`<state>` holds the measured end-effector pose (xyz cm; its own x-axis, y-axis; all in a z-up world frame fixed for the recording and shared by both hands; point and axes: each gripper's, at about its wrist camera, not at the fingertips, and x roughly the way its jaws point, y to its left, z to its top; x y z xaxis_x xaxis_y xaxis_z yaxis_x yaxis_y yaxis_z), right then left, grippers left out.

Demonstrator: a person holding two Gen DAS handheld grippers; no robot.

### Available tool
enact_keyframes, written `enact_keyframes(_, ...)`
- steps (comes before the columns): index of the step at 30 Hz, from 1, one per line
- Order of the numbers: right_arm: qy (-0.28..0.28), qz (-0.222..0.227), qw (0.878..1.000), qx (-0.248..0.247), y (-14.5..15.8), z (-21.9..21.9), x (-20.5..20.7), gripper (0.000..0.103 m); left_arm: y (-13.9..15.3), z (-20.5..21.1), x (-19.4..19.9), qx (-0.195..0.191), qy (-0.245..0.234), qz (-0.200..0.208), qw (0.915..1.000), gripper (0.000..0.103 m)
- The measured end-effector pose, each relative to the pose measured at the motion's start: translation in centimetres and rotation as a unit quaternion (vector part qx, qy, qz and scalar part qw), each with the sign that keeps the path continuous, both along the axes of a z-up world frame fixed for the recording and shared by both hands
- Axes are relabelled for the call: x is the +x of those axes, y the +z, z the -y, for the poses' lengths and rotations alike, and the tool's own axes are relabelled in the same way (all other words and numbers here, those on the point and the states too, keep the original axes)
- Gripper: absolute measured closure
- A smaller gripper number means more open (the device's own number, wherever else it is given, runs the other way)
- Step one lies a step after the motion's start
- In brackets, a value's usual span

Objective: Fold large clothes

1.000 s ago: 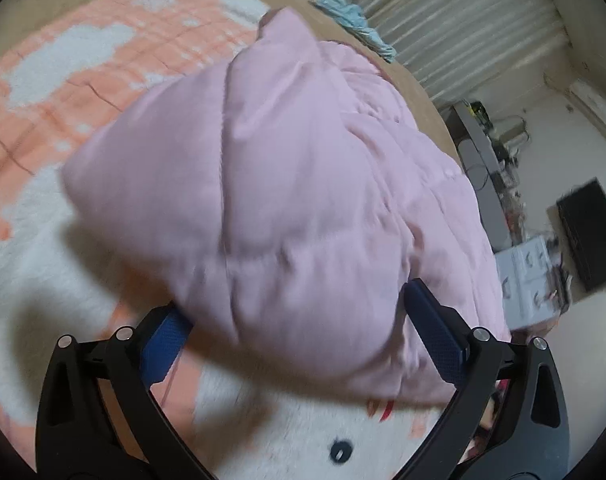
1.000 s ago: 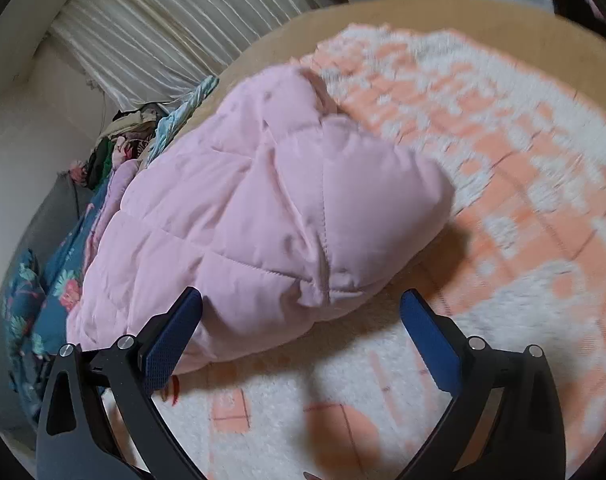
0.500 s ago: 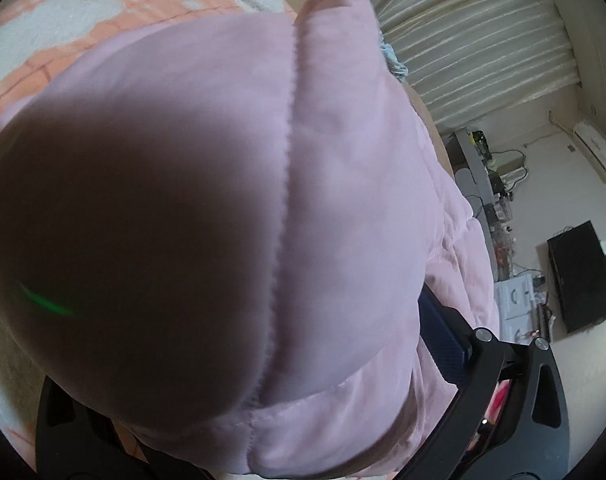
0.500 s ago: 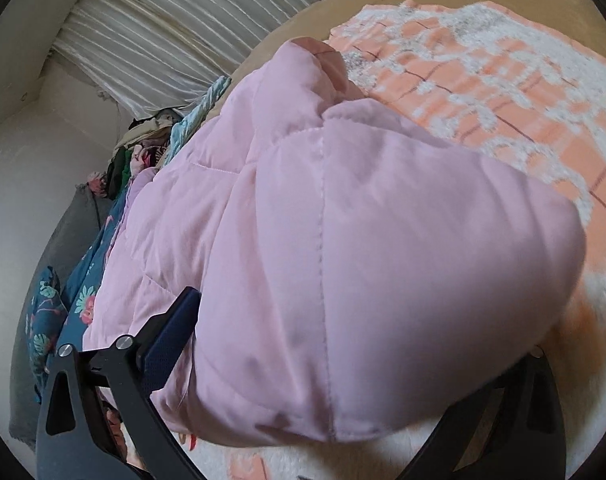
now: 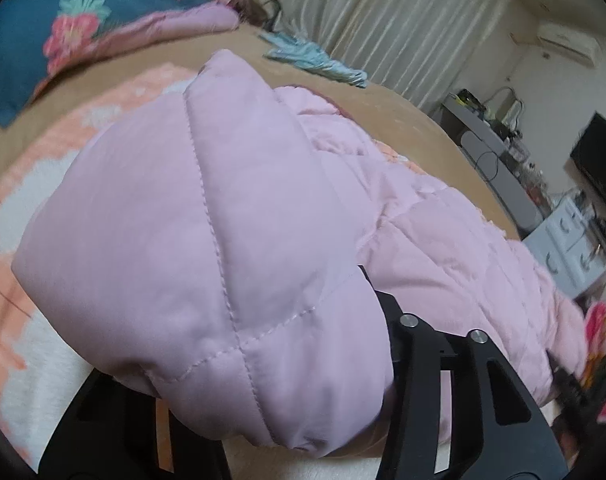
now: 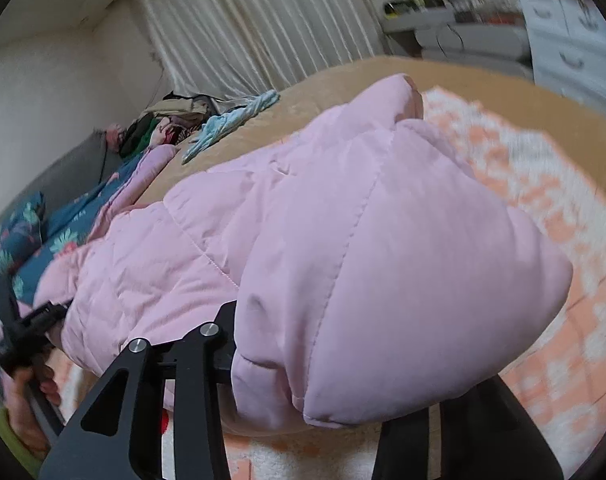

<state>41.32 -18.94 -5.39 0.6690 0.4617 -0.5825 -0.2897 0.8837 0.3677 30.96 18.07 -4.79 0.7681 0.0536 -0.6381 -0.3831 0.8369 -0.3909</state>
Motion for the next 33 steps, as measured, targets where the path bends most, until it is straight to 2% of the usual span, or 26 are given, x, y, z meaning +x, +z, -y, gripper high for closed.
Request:
enact_keyframes(10, 0.029, 0.066, 0.997, -0.039, 3.6, -0.4, -2.0, 0.070, 2.8, 0.3, -0.9, 0.045, -0.017, -0.002, 0.9988, 0.066)
enact_keyframes(23, 0.066, 0.140, 0.987, -0.049, 7.5, 2.6, -9.0, 0.071, 5.6, 0.6, -5.3, 0.048, -0.038, 0.009, 0.9981, 0.067)
enact_keyframes(27, 0.065, 0.144, 0.986, -0.051, 7.8, 3.6, -10.6, 0.071, 6.1, 1.0, -6.9, 0.052, -0.043, 0.007, 0.9977, 0.067)
enact_keyframes(33, 0.053, 0.115, 0.991, -0.037, 7.2, 5.7, -12.8, 0.071, 6.2, 2.2, -9.9, 0.059, -0.053, 0.006, 0.9968, 0.067)
